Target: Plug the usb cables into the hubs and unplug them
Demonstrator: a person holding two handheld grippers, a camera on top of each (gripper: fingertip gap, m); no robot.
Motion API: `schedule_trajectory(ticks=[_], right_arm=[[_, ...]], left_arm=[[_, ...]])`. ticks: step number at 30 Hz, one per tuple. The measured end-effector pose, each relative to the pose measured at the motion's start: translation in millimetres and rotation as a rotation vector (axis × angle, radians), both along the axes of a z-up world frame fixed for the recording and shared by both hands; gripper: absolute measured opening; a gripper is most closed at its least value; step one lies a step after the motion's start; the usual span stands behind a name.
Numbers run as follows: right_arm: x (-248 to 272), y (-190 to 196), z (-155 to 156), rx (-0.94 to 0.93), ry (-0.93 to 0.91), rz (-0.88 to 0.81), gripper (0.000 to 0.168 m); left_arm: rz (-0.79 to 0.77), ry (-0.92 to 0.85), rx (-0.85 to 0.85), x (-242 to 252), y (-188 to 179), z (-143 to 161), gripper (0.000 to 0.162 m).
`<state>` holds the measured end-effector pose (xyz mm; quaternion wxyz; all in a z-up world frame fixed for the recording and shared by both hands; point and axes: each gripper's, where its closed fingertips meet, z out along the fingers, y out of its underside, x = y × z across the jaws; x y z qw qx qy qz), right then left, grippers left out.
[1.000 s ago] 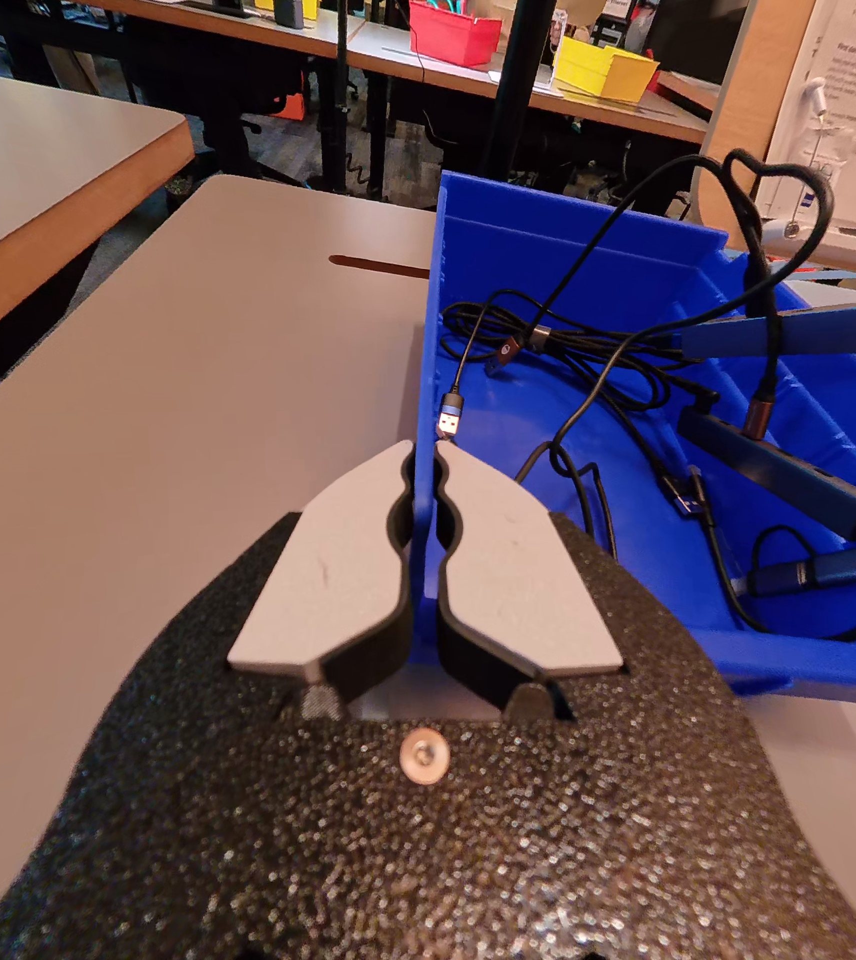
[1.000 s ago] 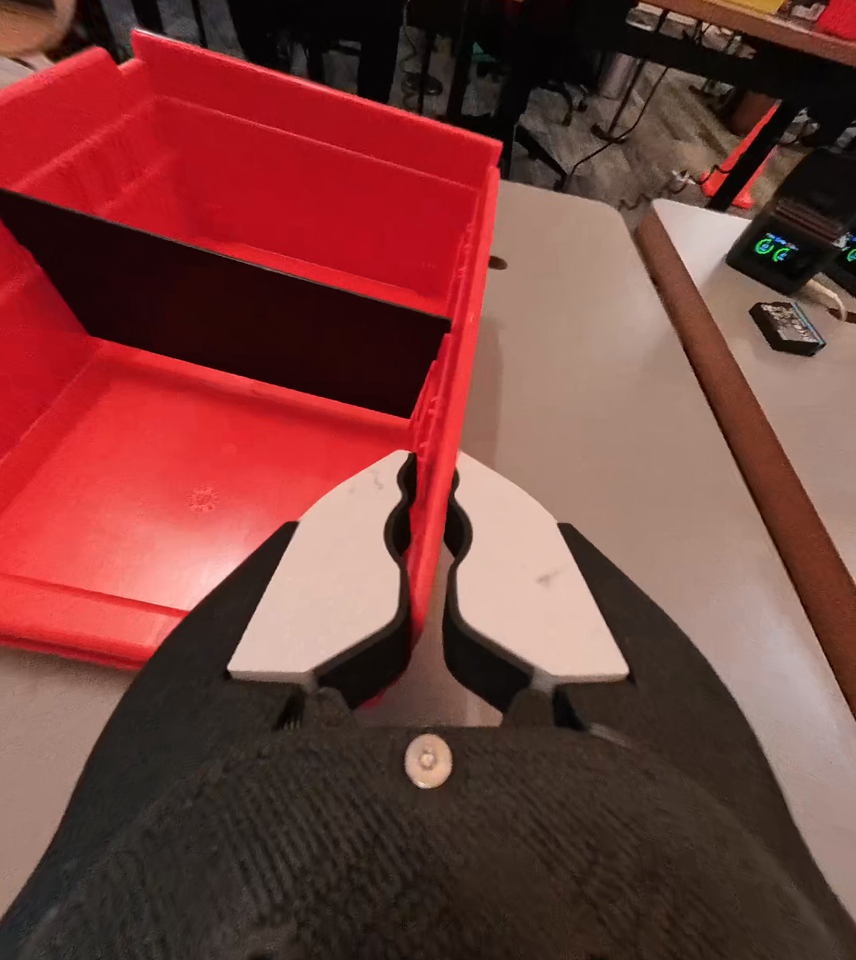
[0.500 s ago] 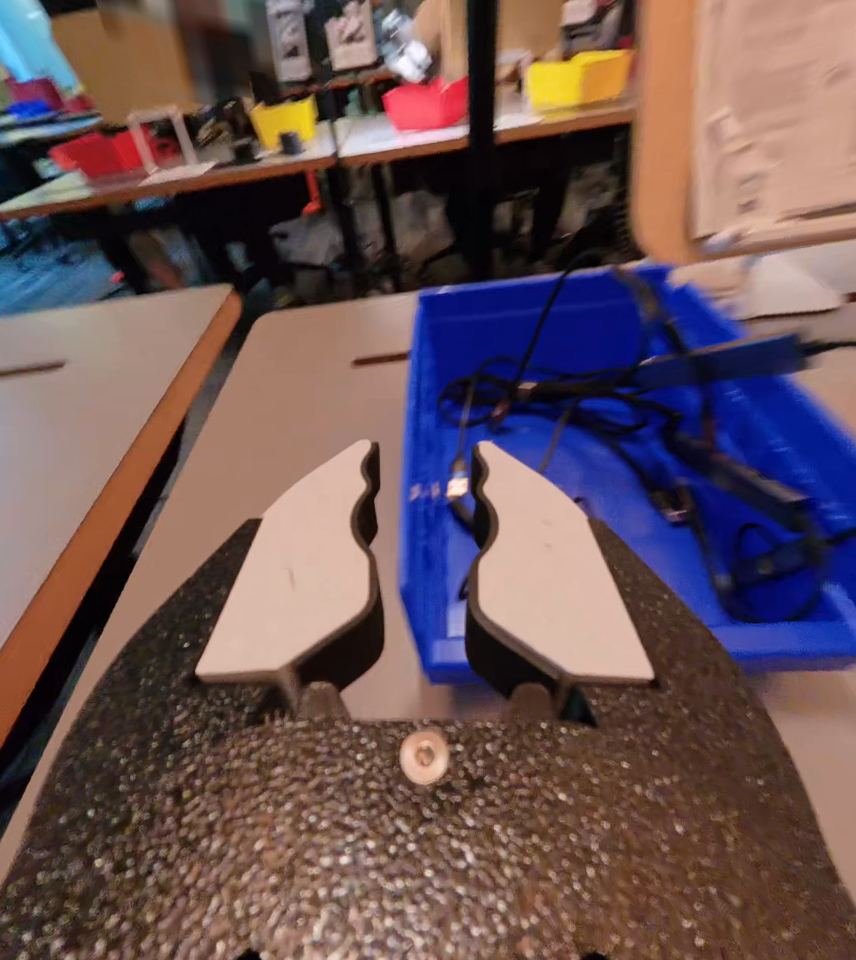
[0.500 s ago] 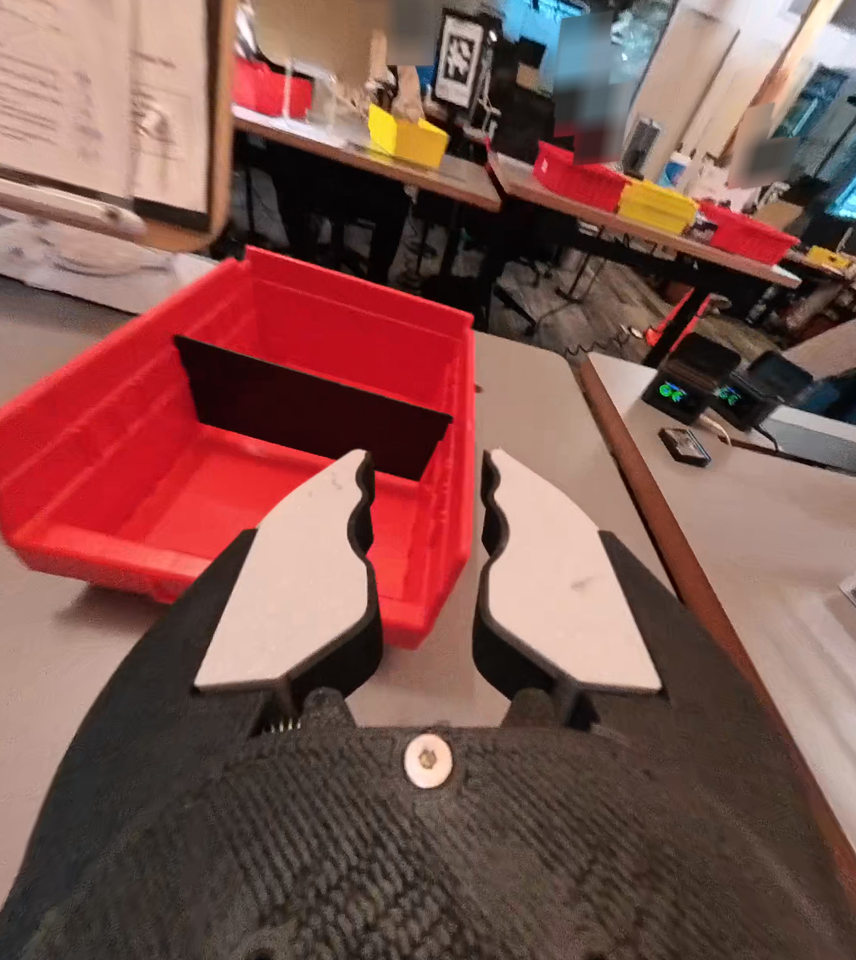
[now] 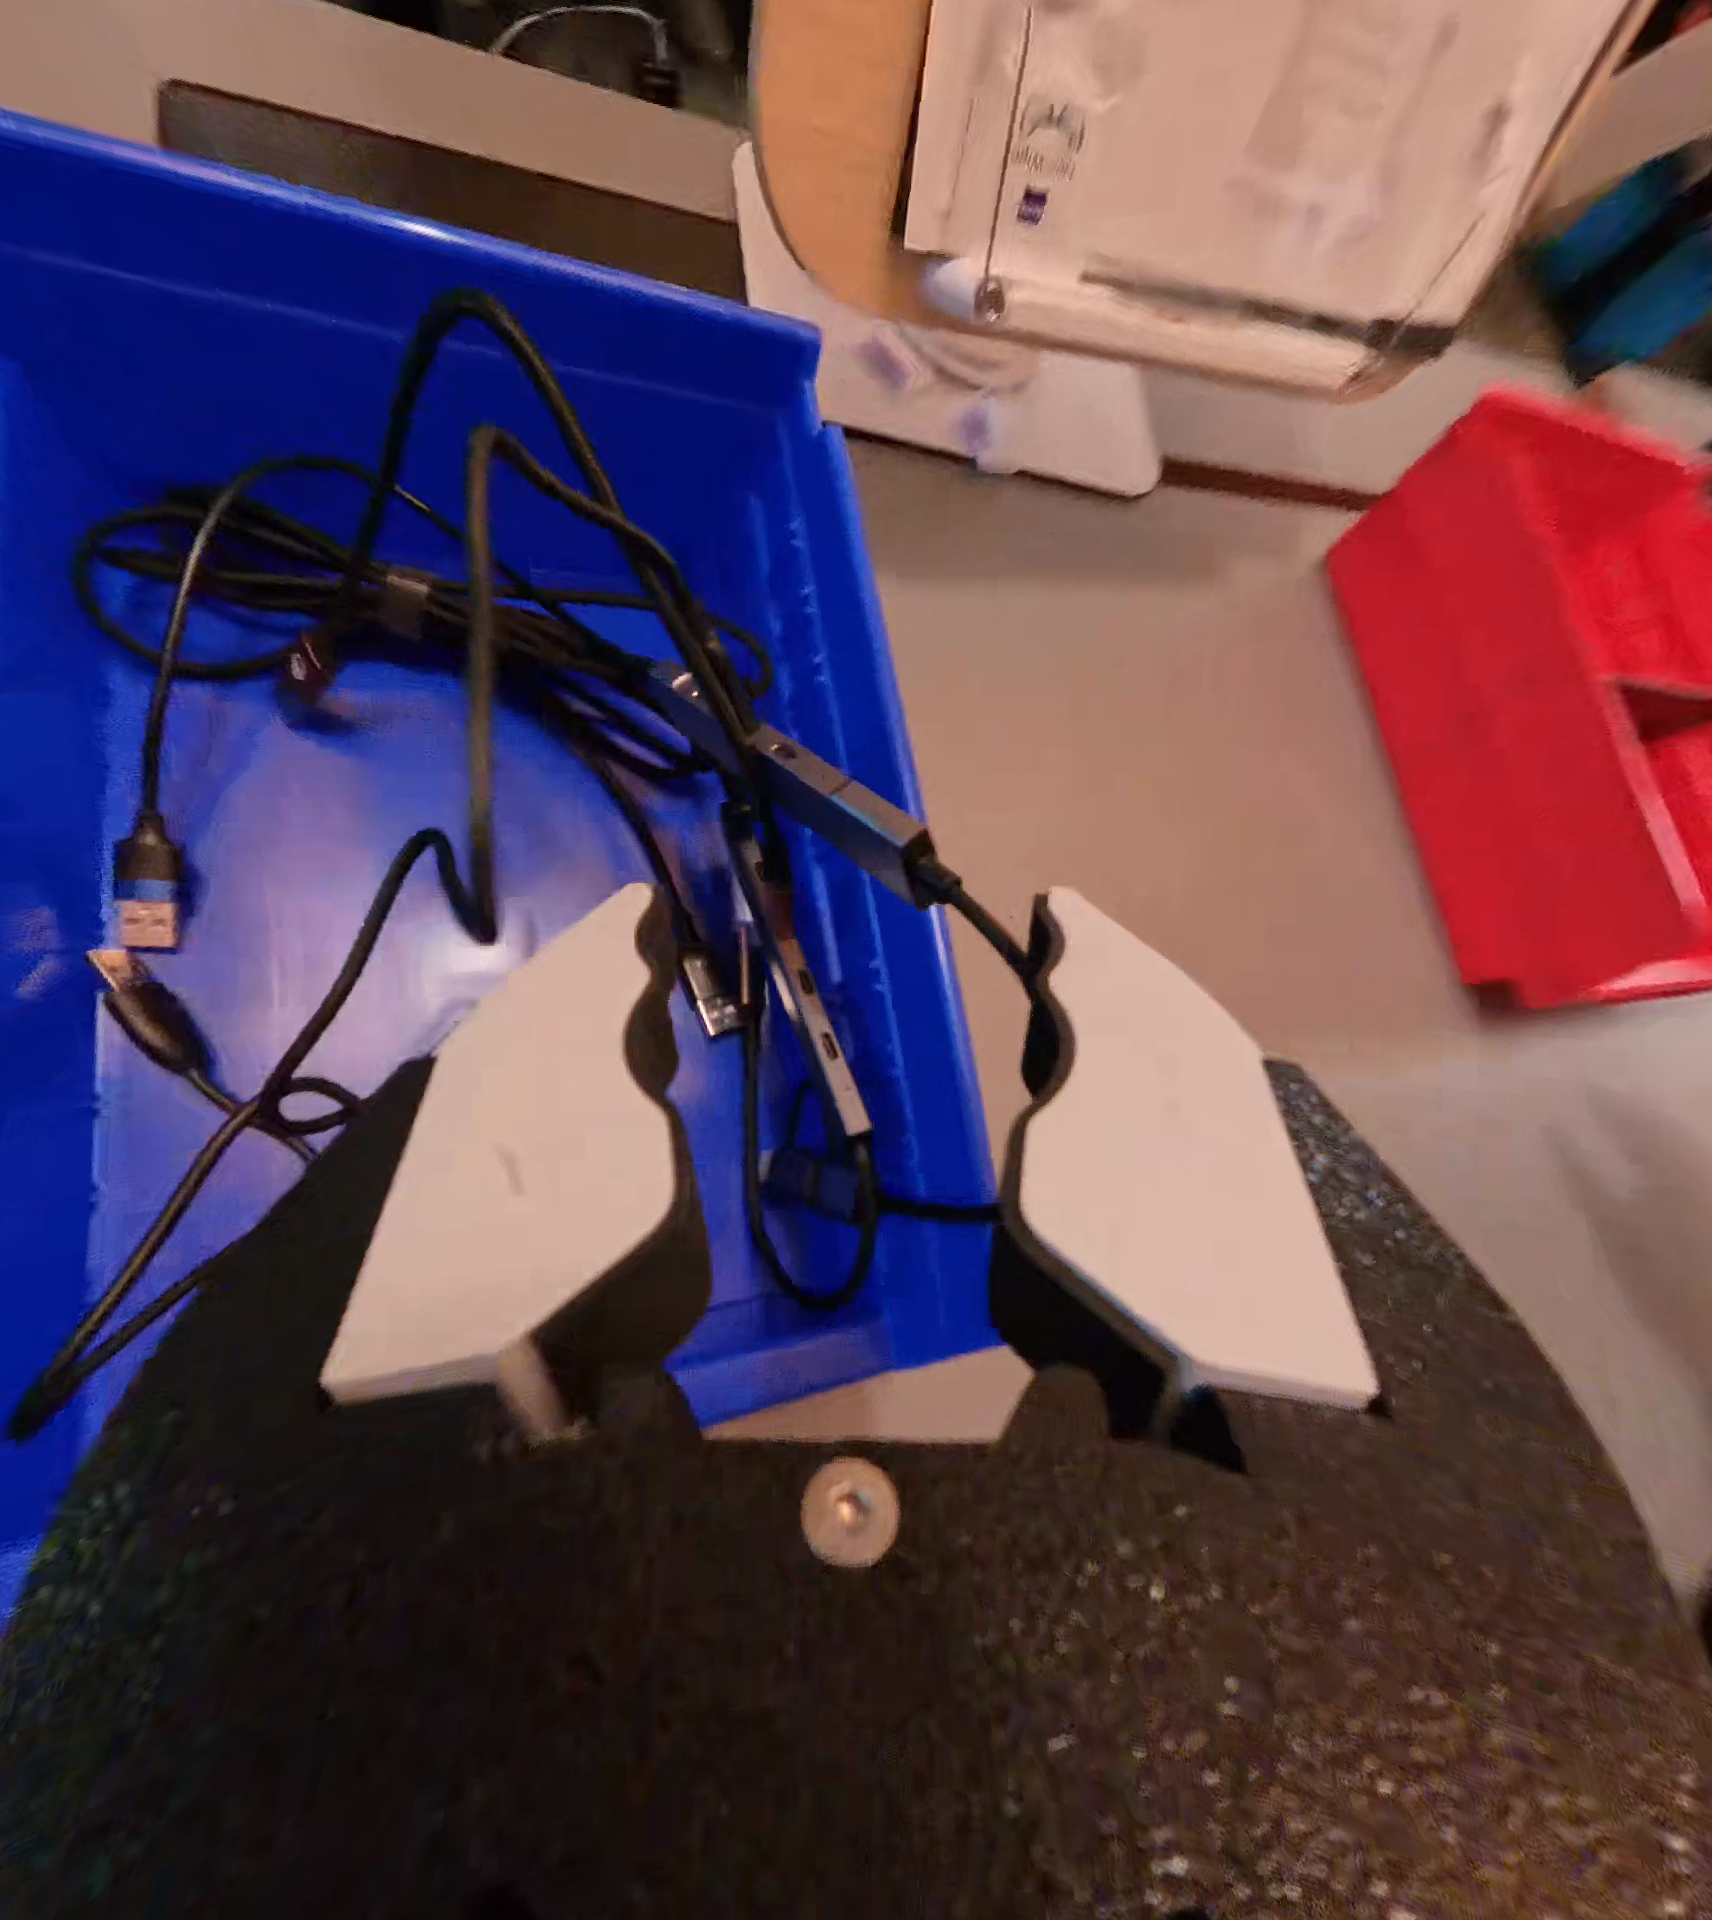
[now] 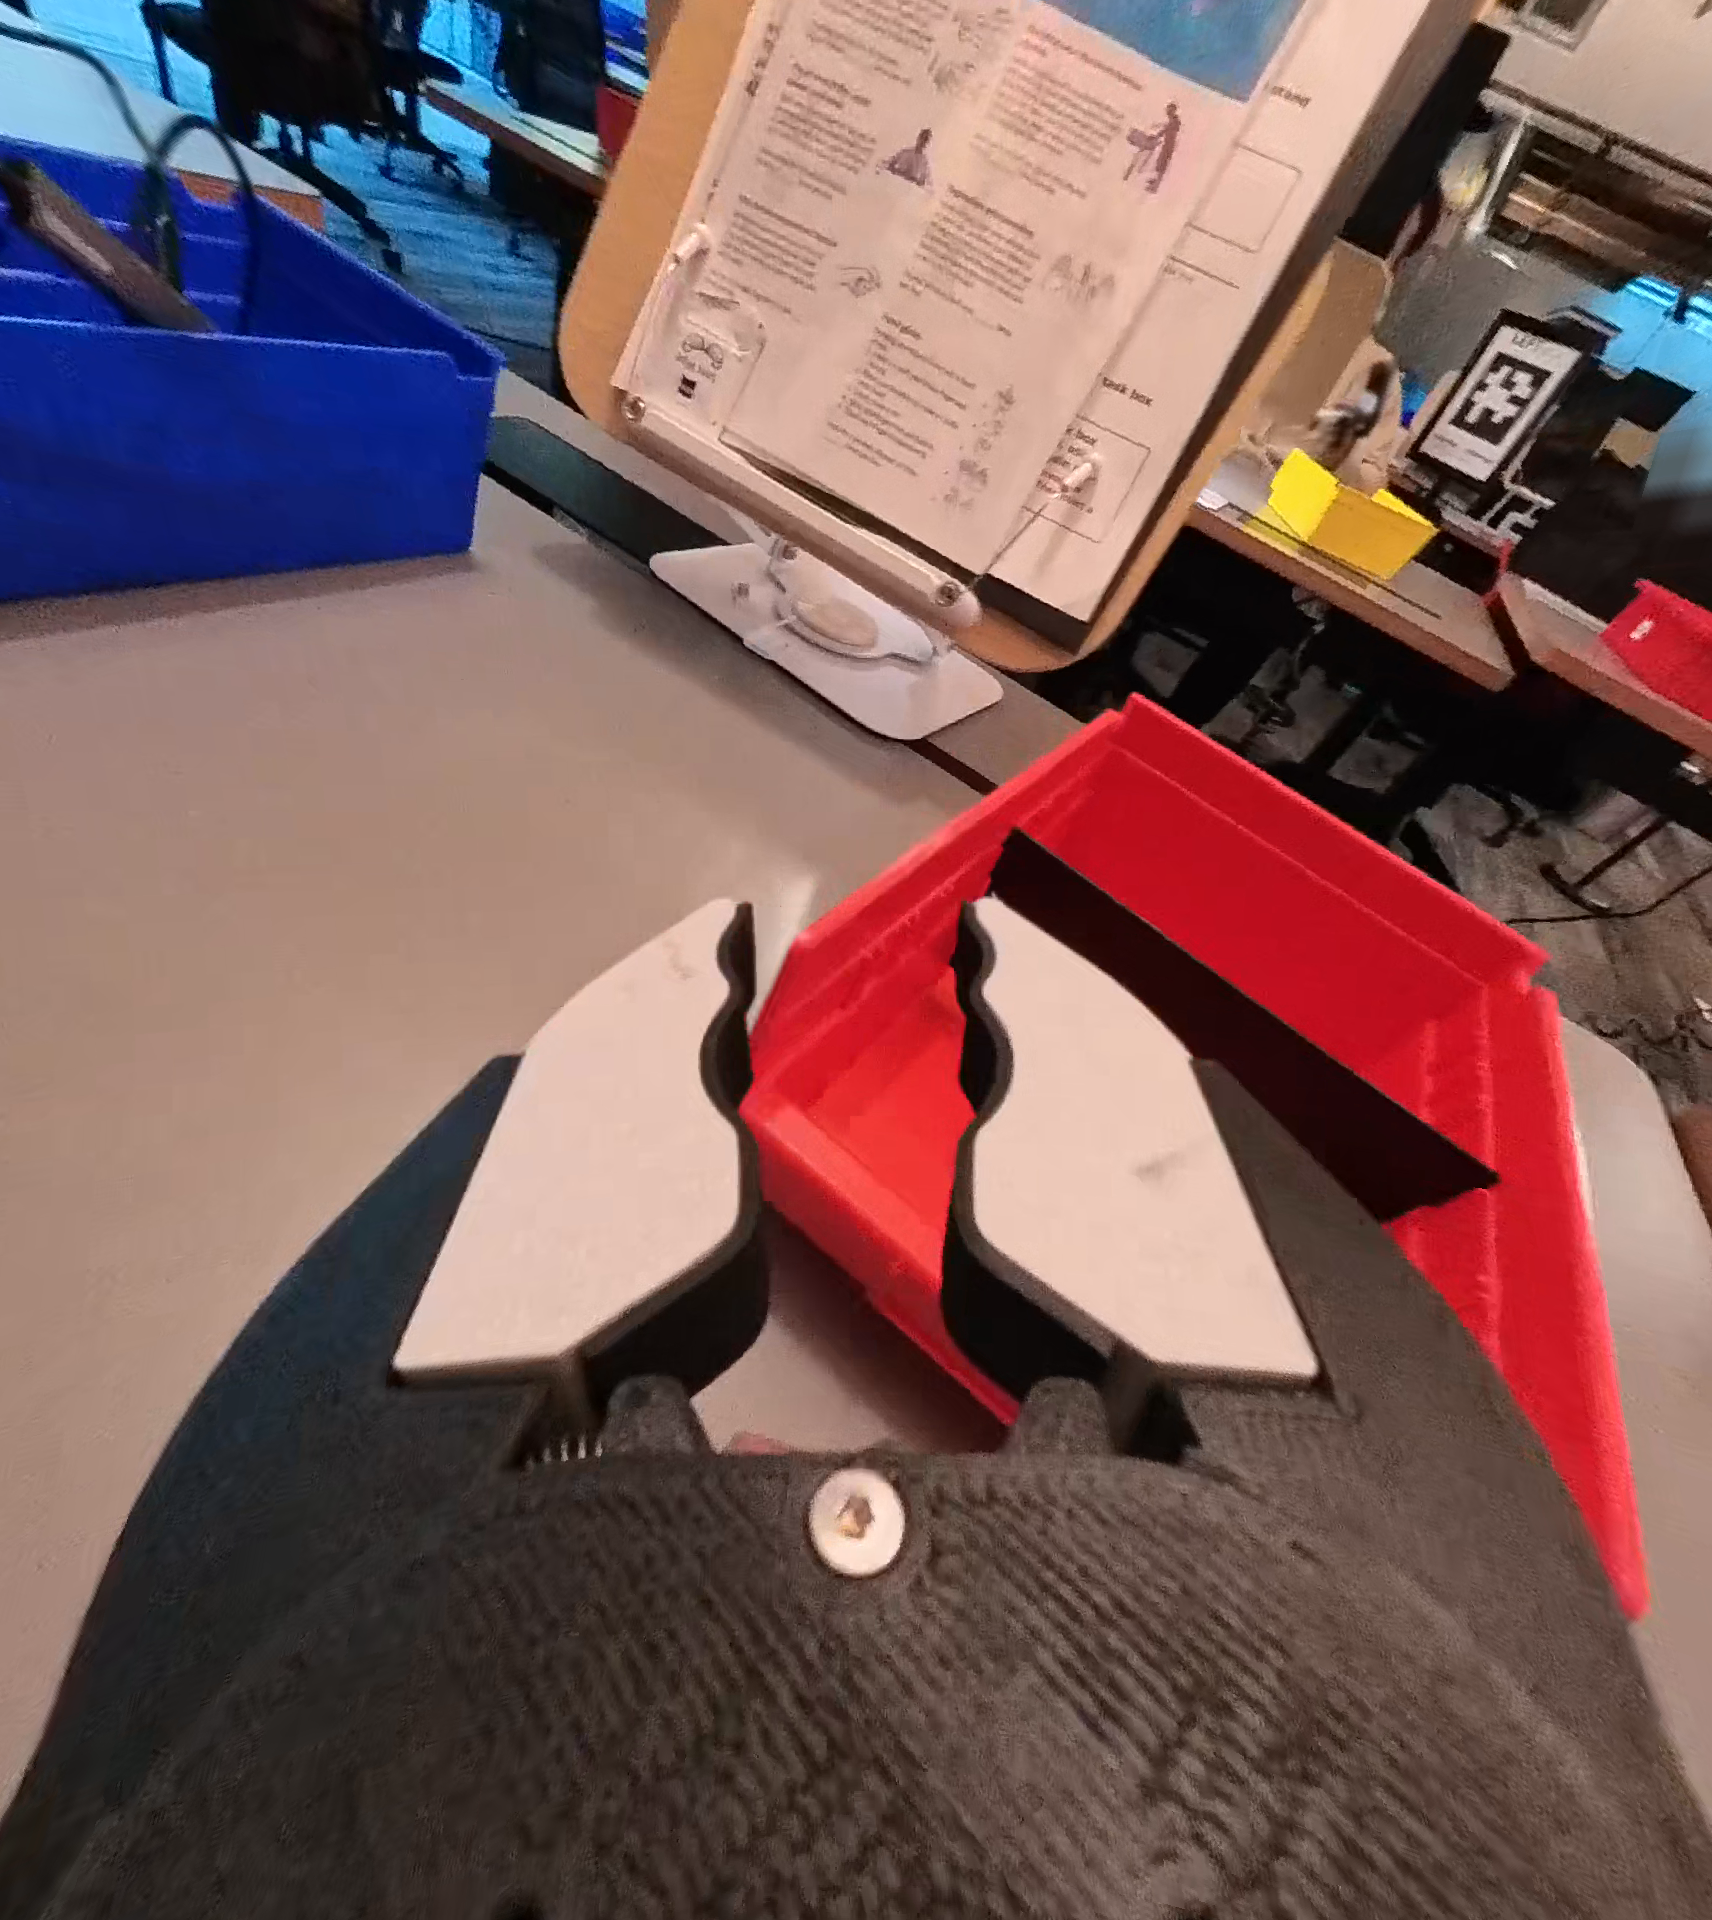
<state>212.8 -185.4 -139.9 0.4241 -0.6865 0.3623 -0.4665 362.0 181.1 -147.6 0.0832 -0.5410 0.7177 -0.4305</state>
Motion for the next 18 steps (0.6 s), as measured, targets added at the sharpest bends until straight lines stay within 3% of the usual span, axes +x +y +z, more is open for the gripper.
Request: schedule_trajectory(ticks=[3,7,10,13,18], right_arm=[[1.3,13.1,-6.7,0.027,0.013,0.044,0.037],[4.0,29.9,-8.0,0.133,0.021,0.086,0.037],[2.4,38.8,-8.0,0.128,0.015,0.126,0.037],[1.0,39.3,-10.1,0.133,0.025,0.134,0.037],[0.5,35.5,-3.2,0.214,0.008,0.13,0.037]], left_arm=[[0.036,-0.009,0.049,10.0,-18.1,-5.6,0.061],[0.117,-0.002,0.106,26.2,-14.8,-22.7,0.019],[0.083,-0.04,0.156,22.7,-12.2,-26.6,0.015],[0.026,-0.145,0.168,16.5,-6.1,-8.4,0.008],[-0.004,-0.363,0.15,0.3,10.2,67.8,0.008]])
